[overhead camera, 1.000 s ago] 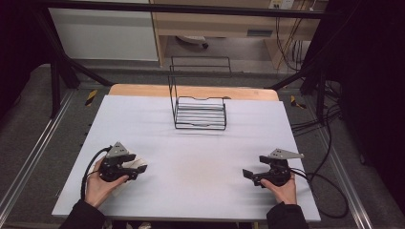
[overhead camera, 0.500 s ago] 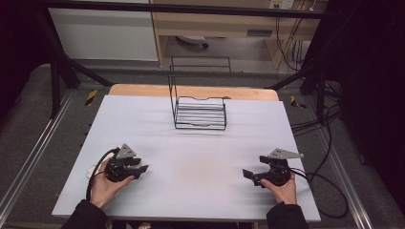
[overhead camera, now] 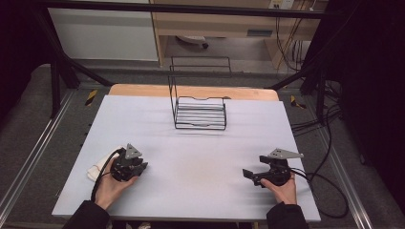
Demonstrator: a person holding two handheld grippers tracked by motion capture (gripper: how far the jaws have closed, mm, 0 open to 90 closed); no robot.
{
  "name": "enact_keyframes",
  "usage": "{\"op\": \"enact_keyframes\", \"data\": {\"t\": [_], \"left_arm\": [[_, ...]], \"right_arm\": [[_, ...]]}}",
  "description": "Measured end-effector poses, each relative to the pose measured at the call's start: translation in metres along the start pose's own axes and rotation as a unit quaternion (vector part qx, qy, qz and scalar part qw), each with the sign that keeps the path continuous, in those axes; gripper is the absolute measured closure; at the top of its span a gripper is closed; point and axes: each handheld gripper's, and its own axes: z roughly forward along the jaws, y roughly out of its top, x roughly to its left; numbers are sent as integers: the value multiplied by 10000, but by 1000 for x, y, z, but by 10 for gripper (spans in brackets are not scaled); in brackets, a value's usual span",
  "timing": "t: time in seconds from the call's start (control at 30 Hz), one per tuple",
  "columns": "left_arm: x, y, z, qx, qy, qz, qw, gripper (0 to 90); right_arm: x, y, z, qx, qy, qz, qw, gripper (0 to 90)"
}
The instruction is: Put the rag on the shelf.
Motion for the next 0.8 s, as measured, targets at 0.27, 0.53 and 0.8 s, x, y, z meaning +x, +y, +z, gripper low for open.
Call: {"op": "enact_keyframes", "data": {"t": [0.27,0.53,0.8], "left_arm": [[3,1,0,13,22,-167,9999,825],[16,-3,-4,-302,-349,-603,9971,841],[16,5,-12,-622,-423,-748,9944,842]], "right_arm": [[0,0,0,4,12,5,10000,9],[0,0,0,-10,30,6,10000,9],[0,0,1,-4,43,44,10000,10]]}}
